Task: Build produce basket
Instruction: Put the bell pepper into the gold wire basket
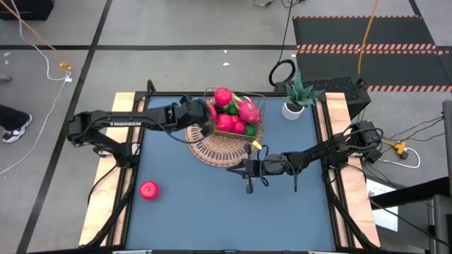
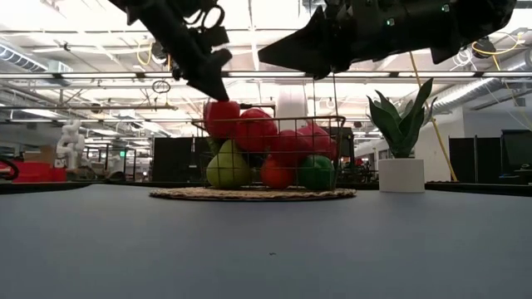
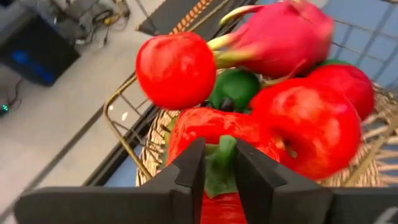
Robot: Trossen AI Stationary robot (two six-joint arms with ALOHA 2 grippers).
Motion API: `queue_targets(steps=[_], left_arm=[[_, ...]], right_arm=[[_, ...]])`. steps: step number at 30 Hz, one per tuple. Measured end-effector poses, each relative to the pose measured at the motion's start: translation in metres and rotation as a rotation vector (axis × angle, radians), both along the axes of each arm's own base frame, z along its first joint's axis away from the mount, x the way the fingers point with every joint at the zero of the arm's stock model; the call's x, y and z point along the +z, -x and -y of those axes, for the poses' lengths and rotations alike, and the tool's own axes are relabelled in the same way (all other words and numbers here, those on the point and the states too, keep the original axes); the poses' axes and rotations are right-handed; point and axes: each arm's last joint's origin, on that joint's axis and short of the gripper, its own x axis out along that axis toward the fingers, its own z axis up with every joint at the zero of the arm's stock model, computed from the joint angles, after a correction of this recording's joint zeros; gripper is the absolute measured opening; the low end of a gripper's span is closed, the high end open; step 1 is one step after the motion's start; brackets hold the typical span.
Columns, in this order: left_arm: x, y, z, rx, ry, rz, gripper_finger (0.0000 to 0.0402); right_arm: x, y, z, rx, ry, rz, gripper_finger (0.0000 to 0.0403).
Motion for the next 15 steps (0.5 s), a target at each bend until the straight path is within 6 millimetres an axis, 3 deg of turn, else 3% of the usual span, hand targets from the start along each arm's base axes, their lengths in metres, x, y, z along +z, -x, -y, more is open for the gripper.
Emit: queue_targets(steps=[5, 10, 15], left_arm=[[-0.008, 0.002, -0.003, 0.039, 0.127, 0.011, 0.0125], [-0.015, -0.002, 0.007, -0.02, 0.347, 0.047, 0.0176], [-0.011, -0.008, 0.025, -0.118, 0.346, 0.077, 0.0212]], right_arm=[[0.001, 0.0, 0.001, -0.002, 0.008, 0.011, 0.0004], [0.001, -0.001, 0.002, -0.002, 0.028, 0.013, 0.0004], [0.001, -0.001, 0.002, 0.003, 0.056, 0.015, 0.0004]])
